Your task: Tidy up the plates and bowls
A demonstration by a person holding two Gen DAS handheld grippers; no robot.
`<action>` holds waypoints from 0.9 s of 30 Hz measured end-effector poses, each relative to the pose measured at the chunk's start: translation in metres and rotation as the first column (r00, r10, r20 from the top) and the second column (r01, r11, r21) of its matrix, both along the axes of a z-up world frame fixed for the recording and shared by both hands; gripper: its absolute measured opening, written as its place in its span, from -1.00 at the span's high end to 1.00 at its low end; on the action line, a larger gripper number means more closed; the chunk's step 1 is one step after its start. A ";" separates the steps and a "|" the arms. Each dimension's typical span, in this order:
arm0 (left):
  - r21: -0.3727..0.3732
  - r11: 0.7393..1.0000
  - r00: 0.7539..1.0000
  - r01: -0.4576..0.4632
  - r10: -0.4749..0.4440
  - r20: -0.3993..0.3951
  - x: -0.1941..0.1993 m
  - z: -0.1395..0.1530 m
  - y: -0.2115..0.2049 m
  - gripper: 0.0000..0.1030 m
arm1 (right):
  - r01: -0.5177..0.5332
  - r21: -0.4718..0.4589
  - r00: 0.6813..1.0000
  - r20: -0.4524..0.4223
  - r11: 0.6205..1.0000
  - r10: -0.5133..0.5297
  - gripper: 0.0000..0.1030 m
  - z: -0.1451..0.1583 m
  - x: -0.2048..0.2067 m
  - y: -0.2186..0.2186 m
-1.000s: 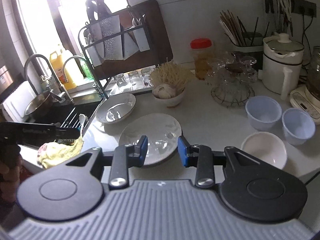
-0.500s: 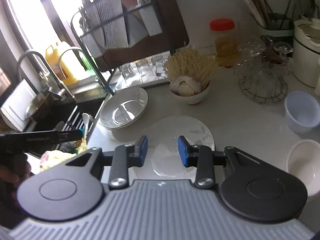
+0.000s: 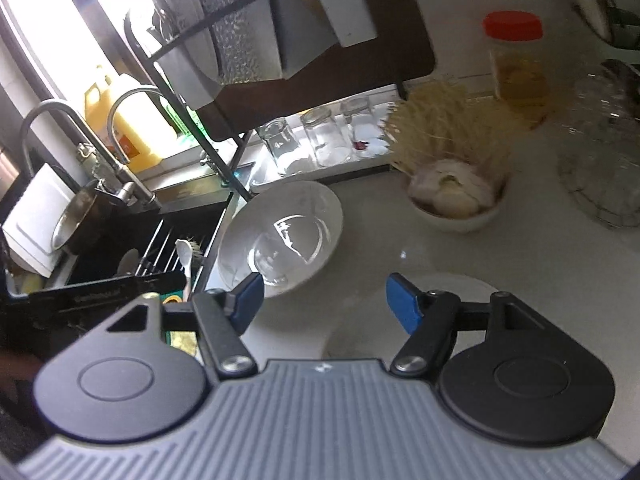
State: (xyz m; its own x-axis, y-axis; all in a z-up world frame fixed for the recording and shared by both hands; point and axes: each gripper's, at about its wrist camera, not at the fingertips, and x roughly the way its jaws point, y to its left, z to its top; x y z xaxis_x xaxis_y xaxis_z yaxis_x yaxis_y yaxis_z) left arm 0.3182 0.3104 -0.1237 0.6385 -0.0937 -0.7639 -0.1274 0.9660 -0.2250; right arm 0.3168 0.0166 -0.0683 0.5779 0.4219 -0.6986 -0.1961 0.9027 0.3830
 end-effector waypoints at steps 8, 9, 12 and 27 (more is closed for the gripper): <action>-0.025 1.000 1.000 0.005 -0.005 -0.019 0.029 -0.029 0.020 -0.30 | -0.012 0.006 0.997 -0.070 1.000 0.013 -0.36 -0.026 0.045 0.028; -0.029 1.000 1.000 0.004 -0.005 -0.025 0.034 -0.033 0.023 -0.30 | -0.014 0.004 0.997 -0.077 1.000 0.014 -0.36 -0.028 0.050 0.032; -0.035 0.999 0.999 -0.002 0.001 -0.047 0.047 -0.039 0.030 -0.30 | -0.012 -0.003 0.994 -0.104 1.000 0.012 -0.36 -0.036 0.065 0.040; -0.060 0.998 0.990 -0.002 -0.006 -0.142 0.103 -0.075 0.044 -0.30 | -0.011 -0.050 0.980 -0.201 0.999 0.001 -0.31 -0.073 0.112 0.062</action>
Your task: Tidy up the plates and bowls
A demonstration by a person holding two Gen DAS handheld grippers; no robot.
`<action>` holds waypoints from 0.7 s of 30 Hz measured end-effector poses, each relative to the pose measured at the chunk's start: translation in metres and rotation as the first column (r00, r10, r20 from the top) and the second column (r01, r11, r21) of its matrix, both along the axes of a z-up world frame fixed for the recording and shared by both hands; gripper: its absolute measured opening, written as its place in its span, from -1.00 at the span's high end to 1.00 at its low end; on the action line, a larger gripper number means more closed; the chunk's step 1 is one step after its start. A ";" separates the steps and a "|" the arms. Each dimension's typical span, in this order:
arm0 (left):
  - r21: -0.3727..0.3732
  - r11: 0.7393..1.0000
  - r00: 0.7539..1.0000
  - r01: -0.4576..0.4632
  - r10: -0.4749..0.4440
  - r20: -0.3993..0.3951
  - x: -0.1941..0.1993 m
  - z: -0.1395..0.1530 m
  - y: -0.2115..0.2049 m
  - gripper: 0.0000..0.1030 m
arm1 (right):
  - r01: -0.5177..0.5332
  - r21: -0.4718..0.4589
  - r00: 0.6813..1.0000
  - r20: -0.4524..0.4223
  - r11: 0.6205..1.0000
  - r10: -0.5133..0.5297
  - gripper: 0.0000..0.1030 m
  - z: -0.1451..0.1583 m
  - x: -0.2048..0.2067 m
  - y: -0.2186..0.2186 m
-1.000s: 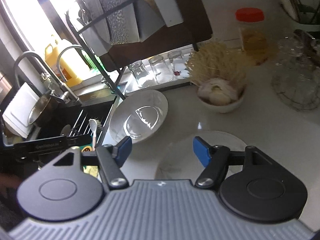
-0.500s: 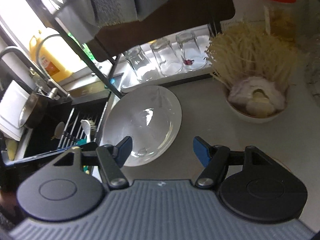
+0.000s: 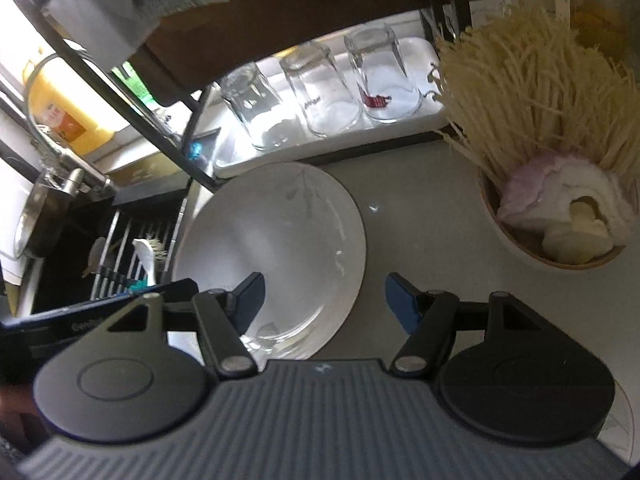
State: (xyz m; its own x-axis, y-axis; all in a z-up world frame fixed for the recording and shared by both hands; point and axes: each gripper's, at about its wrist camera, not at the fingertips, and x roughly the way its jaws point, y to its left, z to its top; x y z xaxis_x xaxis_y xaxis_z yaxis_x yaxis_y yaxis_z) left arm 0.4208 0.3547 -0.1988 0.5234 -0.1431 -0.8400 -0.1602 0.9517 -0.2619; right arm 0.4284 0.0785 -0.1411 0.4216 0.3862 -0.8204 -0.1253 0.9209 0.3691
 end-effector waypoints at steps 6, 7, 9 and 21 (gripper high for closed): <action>-0.037 0.999 1.000 -0.010 0.009 -0.022 0.020 -0.007 0.008 -0.30 | -0.050 -0.068 0.999 0.005 0.996 0.050 -0.30 -0.006 0.007 0.014; -0.038 0.999 1.000 -0.009 0.009 -0.020 0.023 -0.008 0.008 -0.30 | -0.047 -0.066 0.999 0.001 0.997 0.047 -0.30 -0.008 0.009 0.014; -0.052 0.999 1.000 -0.007 0.006 -0.021 0.028 -0.010 0.010 -0.29 | -0.038 -0.056 0.999 -0.008 0.998 0.038 -0.28 -0.012 0.013 0.015; -0.090 0.995 0.999 0.038 -0.041 -0.033 0.052 -0.024 0.012 0.18 | -0.025 -0.076 1.000 0.012 0.997 0.026 0.34 -0.024 0.028 0.023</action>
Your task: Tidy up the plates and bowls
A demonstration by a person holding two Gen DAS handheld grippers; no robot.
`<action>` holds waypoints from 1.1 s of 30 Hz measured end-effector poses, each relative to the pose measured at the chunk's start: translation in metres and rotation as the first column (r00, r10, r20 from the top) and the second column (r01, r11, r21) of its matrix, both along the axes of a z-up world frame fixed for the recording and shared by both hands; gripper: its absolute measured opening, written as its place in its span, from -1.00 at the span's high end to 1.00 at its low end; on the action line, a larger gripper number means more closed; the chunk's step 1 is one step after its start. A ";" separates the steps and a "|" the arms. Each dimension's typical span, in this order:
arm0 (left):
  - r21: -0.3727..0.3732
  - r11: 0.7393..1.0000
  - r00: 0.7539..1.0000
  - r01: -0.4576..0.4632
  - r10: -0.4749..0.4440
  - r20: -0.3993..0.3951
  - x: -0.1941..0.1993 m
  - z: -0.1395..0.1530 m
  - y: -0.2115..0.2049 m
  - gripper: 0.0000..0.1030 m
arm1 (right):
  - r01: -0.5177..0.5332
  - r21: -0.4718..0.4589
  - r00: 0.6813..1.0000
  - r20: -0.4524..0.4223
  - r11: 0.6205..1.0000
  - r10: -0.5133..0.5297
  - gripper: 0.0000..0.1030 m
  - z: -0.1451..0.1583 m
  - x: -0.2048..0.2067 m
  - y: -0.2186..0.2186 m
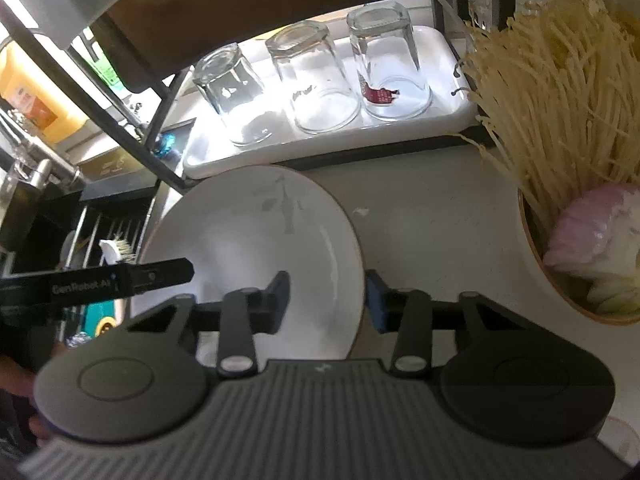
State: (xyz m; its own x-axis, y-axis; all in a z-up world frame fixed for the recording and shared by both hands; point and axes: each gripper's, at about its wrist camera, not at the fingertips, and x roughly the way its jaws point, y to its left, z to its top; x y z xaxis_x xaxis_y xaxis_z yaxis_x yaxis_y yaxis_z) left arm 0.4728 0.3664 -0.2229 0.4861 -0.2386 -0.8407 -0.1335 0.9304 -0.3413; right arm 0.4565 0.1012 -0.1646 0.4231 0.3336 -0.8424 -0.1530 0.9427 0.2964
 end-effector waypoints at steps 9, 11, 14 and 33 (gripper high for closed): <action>0.007 1.000 1.000 0.012 -0.012 -0.008 -0.004 0.007 0.002 0.18 | -0.040 0.032 0.999 0.022 0.999 0.039 0.37 0.008 -0.004 -0.001; 0.014 1.000 1.000 0.026 -0.026 0.001 -0.011 0.016 0.000 0.18 | -0.052 0.033 0.998 0.038 0.998 0.050 0.37 0.014 -0.011 -0.002; 0.011 0.999 0.999 0.032 -0.032 0.000 -0.021 0.028 -0.003 0.18 | -0.047 0.048 0.998 0.048 0.998 0.045 0.37 0.025 -0.023 -0.007; -0.054 0.996 0.995 0.074 -0.070 0.068 -0.081 0.106 -0.061 0.18 | 0.001 0.094 0.976 0.218 0.996 -0.021 0.36 0.089 -0.106 -0.066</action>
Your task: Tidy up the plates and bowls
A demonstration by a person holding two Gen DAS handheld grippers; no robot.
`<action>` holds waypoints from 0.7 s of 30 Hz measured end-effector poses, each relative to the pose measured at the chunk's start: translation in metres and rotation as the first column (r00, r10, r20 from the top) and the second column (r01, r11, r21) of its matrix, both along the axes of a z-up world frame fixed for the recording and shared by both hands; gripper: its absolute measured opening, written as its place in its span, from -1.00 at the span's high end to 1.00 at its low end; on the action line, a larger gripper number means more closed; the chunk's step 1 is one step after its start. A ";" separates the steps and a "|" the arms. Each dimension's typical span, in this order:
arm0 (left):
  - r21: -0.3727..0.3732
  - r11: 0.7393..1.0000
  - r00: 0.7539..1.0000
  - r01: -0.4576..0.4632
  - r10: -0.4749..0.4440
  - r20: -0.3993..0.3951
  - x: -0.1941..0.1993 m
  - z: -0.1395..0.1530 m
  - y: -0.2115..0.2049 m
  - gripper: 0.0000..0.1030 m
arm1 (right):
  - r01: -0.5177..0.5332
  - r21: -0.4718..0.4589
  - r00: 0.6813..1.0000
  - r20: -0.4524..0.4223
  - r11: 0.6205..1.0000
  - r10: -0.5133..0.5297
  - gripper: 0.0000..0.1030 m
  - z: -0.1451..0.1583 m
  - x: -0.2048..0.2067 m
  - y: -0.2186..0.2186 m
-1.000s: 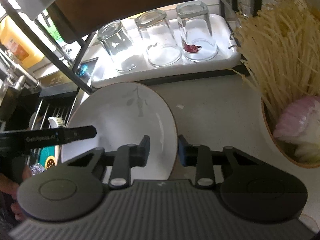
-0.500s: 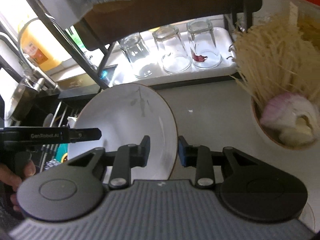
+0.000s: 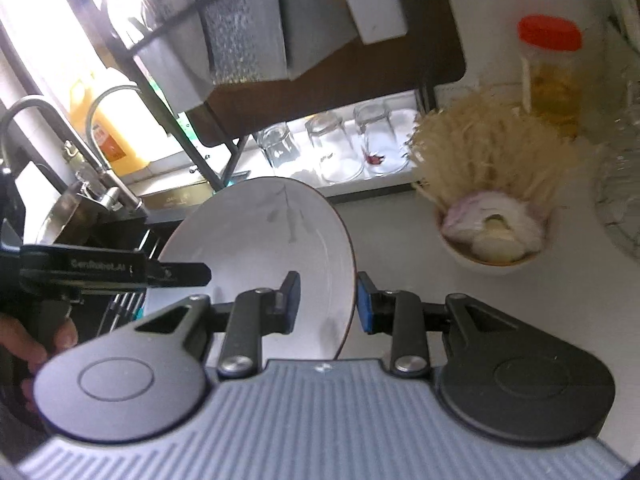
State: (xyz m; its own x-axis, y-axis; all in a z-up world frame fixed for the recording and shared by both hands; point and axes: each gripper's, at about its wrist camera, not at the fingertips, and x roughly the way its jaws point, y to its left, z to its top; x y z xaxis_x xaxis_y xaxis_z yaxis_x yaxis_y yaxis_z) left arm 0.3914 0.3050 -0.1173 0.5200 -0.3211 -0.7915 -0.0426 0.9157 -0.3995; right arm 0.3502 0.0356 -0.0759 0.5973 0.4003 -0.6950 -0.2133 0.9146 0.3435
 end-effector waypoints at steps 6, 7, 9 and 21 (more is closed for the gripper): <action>-0.015 0.999 0.999 0.037 -0.037 0.000 -0.016 0.012 -0.032 0.18 | 0.039 0.002 0.999 0.011 0.999 -0.039 0.36 0.008 -0.025 -0.032; -0.017 0.999 0.999 0.045 -0.045 0.002 -0.018 0.013 -0.038 0.18 | 0.047 0.007 0.999 0.009 0.999 -0.047 0.37 0.008 -0.029 -0.037; -0.018 0.998 0.998 0.058 -0.058 0.000 -0.023 0.013 -0.048 0.18 | 0.066 0.021 0.998 0.000 0.998 -0.066 0.36 0.006 -0.038 -0.048; -0.005 0.996 0.988 0.094 -0.094 -0.120 -0.038 -0.018 -0.105 0.18 | 0.128 -0.013 0.989 -0.076 0.992 -0.129 0.36 -0.032 -0.072 -0.091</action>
State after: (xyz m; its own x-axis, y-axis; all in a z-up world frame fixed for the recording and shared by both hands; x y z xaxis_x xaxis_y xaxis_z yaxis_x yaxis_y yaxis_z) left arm 0.3531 0.2003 -0.1354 0.3885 -0.3634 -0.8467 -0.0045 0.9182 -0.3961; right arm 0.2782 -0.0549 -0.1084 0.5885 0.3180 -0.7433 -0.0673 0.9355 0.3469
